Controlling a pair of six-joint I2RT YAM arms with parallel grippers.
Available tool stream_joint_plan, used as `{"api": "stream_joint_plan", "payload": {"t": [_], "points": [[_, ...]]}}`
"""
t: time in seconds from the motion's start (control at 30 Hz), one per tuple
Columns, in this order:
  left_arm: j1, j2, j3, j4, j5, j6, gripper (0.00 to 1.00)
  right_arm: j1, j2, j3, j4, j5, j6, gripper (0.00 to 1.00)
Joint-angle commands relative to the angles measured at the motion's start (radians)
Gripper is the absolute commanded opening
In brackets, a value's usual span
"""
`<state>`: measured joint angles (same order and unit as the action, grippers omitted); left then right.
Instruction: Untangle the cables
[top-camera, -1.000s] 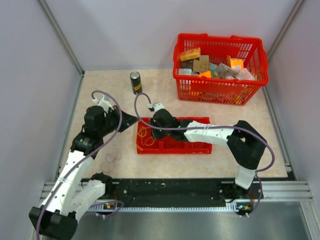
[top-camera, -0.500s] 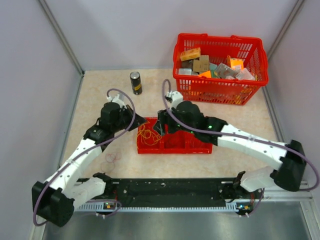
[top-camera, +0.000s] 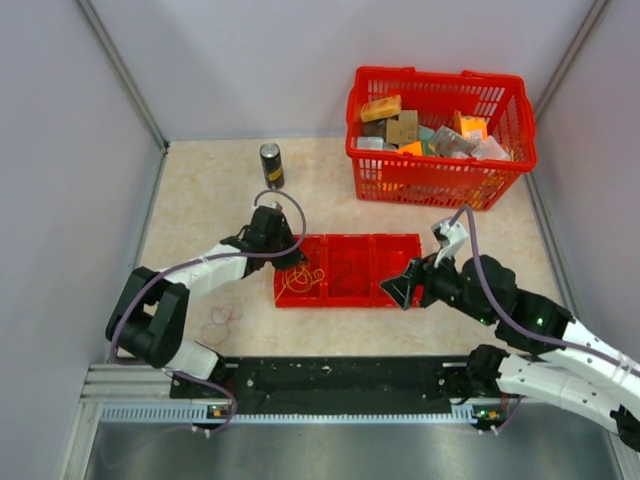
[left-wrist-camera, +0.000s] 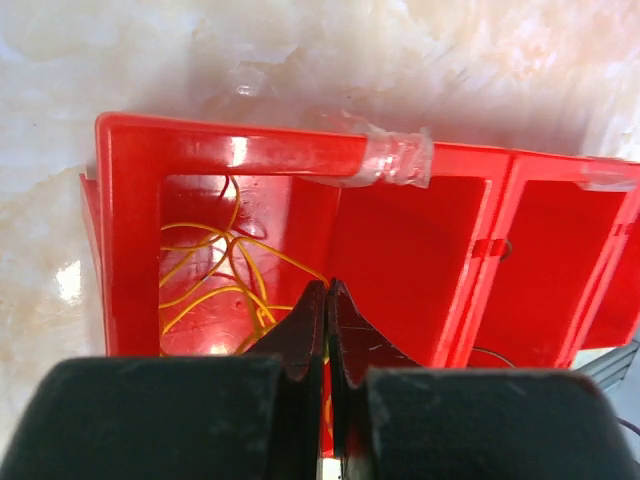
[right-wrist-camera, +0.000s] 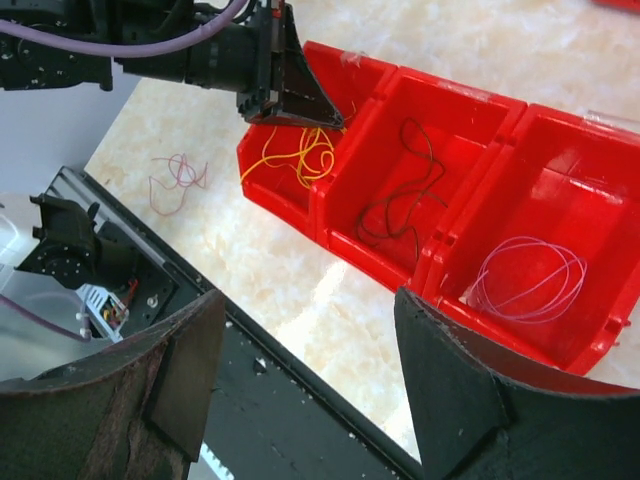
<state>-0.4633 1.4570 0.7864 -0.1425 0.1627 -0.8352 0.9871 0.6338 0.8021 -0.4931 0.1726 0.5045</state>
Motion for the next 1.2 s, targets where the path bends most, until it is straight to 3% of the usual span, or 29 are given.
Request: {"api": "stream_joint_plan", "payload": {"t": [0.0, 0.03, 0.17, 0.27, 0.33, 0.53, 0.6, 0.67, 0.73, 0.87, 0.93, 1.0, 1.17], "points": [[-0.014, -0.013, 0.024, 0.054, -0.023, 0.041, 0.09, -0.010, -0.045, -0.035, -0.042, 0.010, 0.060, 0.68], [-0.015, -0.030, 0.025, 0.044, -0.025, 0.053, 0.14, -0.010, -0.043, -0.035, -0.044, 0.007, 0.057, 0.67], [-0.015, -0.125, 0.039, -0.018, -0.003, 0.096, 0.55, -0.010, 0.004, -0.017, -0.044, -0.007, 0.036, 0.67], [-0.015, -0.233, 0.051, -0.069, 0.060, 0.125, 0.91, -0.010, 0.046, 0.005, -0.035, -0.015, 0.020, 0.66], [-0.014, -0.314, 0.060, -0.141, 0.043, 0.152, 0.98, -0.008, 0.063, 0.006, -0.021, -0.021, 0.016, 0.66], [0.011, -0.547, 0.022, -0.392, -0.199, 0.185, 0.98, -0.010, 0.069, -0.023, 0.005, -0.048, 0.025, 0.66], [0.046, -0.604, -0.013, -0.455, -0.224, 0.153, 0.94, -0.010, 0.063, -0.035, 0.008, -0.054, 0.028, 0.66], [0.103, -0.622, -0.058, -0.447, -0.186, 0.169, 0.85, -0.010, 0.057, -0.044, 0.016, -0.061, 0.031, 0.66], [0.178, -0.618, -0.108, -0.407, -0.079, 0.183, 0.72, -0.010, 0.055, -0.046, 0.019, -0.061, 0.028, 0.66], [0.354, -0.558, -0.232, -0.214, 0.200, 0.188, 0.59, -0.010, 0.040, -0.040, 0.021, -0.074, 0.028, 0.66], [0.402, -0.541, -0.283, -0.131, 0.270, 0.167, 0.56, -0.010, 0.020, -0.044, 0.018, -0.079, 0.035, 0.66], [0.436, -0.552, -0.334, -0.068, 0.290, 0.122, 0.44, -0.010, -0.006, -0.055, 0.011, -0.082, 0.049, 0.66], [0.448, -0.524, -0.395, -0.022, 0.357, 0.107, 0.48, -0.010, -0.062, -0.089, 0.007, -0.079, 0.071, 0.66]]}}
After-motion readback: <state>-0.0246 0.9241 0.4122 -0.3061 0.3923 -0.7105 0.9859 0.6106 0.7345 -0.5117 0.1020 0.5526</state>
